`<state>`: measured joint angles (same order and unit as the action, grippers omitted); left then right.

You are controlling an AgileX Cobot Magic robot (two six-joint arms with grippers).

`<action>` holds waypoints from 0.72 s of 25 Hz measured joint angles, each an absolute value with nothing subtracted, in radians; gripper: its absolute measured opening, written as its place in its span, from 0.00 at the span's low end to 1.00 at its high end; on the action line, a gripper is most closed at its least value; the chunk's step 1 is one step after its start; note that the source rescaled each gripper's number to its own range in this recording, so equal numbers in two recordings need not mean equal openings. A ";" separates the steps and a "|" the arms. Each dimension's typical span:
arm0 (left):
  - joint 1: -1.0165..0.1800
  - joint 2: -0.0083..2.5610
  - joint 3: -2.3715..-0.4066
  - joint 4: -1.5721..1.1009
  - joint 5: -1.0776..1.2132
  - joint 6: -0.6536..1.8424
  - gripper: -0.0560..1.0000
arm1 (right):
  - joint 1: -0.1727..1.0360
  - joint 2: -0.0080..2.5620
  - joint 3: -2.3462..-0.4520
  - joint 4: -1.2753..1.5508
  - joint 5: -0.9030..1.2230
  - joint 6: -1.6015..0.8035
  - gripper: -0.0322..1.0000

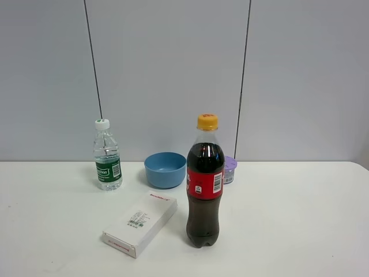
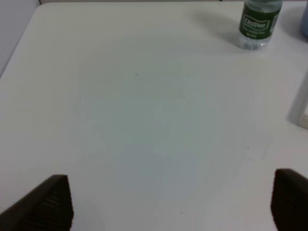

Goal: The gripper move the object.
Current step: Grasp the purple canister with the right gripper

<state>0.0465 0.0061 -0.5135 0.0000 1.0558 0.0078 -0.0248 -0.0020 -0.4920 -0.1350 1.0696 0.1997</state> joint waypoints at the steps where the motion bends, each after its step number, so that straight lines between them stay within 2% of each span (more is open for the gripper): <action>1: 0.047 0.006 -0.513 0.000 1.056 0.008 1.00 | -0.025 -0.002 -0.492 -0.135 1.070 0.200 0.64; 11: 0.047 0.006 -0.513 0.000 1.056 0.008 1.00 | -0.025 -0.002 -0.492 -0.122 1.070 0.186 0.64; 15: 0.047 0.006 -0.513 0.000 1.056 0.008 1.00 | -0.025 0.032 -0.514 -0.042 1.052 0.040 0.64; 18: 0.047 0.006 -0.513 0.000 1.056 0.008 1.00 | -0.020 0.147 -0.613 -0.031 0.981 -0.034 0.64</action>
